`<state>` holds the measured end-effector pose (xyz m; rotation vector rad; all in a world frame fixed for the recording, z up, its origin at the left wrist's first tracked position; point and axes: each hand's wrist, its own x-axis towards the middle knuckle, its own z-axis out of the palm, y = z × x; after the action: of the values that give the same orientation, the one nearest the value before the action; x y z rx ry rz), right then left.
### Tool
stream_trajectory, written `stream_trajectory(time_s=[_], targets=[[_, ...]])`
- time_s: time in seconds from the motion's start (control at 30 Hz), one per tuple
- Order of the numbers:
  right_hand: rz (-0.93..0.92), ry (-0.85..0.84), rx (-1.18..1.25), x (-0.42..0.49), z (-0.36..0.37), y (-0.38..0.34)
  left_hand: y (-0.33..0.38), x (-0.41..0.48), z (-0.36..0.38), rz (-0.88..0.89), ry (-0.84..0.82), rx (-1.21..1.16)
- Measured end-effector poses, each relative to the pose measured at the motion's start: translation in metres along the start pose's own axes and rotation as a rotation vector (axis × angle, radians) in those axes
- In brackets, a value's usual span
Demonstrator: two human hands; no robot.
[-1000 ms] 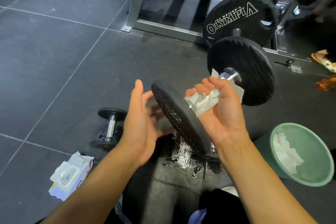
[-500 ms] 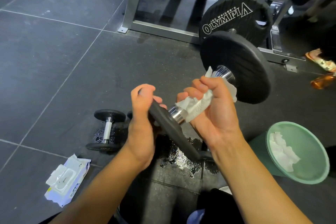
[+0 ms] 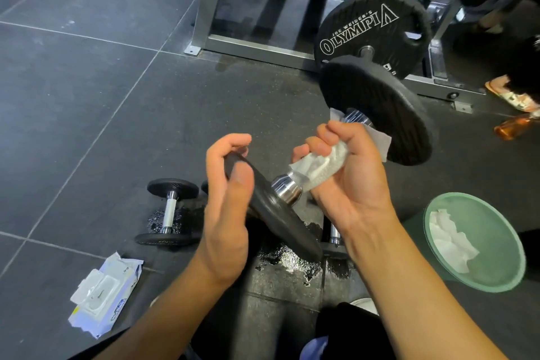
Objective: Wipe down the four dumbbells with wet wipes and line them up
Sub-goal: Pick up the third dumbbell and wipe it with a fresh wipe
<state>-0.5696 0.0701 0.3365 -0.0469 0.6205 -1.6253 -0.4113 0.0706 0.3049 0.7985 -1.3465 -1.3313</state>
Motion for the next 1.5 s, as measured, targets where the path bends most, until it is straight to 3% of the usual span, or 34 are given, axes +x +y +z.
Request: stream_trajectory(time_s=[0.1, 0.17, 0.27, 0.37, 0.43, 0.5, 0.6, 0.7, 0.77, 0.83, 0.9, 0.97, 1.03, 1.1, 1.2, 1.3, 1.4, 1.5], targets=[[0.026, -0.009, 0.030, 0.000, -0.001, 0.001, 0.001, -0.002, 0.003, 0.068, -0.025, 0.077], [0.033, -0.027, 0.026, -0.002, -0.001, 0.001, 0.002, 0.005, 0.004, -0.051, 0.060, -0.044], [0.042, -0.087, 0.001, -0.004, 0.000, 0.000, 0.010, 0.017, 0.002, -0.518, 0.124, -0.437], [0.049, -0.135, -0.003, -0.004, 0.001, 0.000, 0.018, 0.016, -0.001, -1.053, 0.100, -0.598], [0.046, -0.134, -0.014, -0.004, 0.001, 0.001, 0.011, 0.011, -0.004, -1.141, 0.178, -0.595], [0.035, -0.104, -0.038, -0.003, 0.000, 0.003, 0.007, 0.012, -0.003, -0.973, 0.258, -0.523], [0.002, -0.044, -0.049, 0.000, 0.000, 0.005, 0.004, 0.011, 0.002, -0.472, 0.419, -0.410], [-0.002, 0.010, -0.012, 0.004, 0.000, 0.006, 0.001, 0.002, 0.004, 0.046, 0.189, -0.058], [0.016, 0.015, 0.021, 0.005, -0.001, 0.007, -0.003, -0.002, 0.002, 0.158, 0.080, 0.105], [0.029, 0.011, 0.022, 0.004, -0.002, 0.007, -0.005, 0.000, 0.000, 0.118, 0.114, 0.114], [0.026, -0.016, 0.010, 0.003, -0.002, 0.007, 0.000, 0.007, 0.001, -0.042, 0.167, -0.023], [0.034, -0.069, 0.001, 0.000, 0.000, 0.006, 0.006, 0.017, -0.002, -0.372, 0.196, -0.312], [0.034, -0.112, -0.001, -0.002, 0.002, 0.006, 0.011, 0.024, -0.008, -0.828, 0.165, -0.527], [0.027, -0.137, 0.001, -0.003, 0.004, 0.006, 0.004, 0.018, -0.013, -1.021, 0.140, -0.523], [0.021, -0.118, -0.015, -0.001, 0.004, 0.007, 0.002, 0.015, -0.011, -0.948, 0.217, -0.485], [-0.035, -0.059, -0.060, 0.005, -0.002, 0.008, 0.008, 0.020, -0.008, -0.571, 0.333, -0.307], [-0.053, -0.030, -0.052, 0.011, -0.006, 0.008, 0.009, 0.012, -0.005, -0.080, 0.131, 0.079], [-0.013, -0.050, -0.014, 0.009, -0.006, 0.006, 0.006, 0.010, -0.009, 0.012, 0.083, 0.178]])
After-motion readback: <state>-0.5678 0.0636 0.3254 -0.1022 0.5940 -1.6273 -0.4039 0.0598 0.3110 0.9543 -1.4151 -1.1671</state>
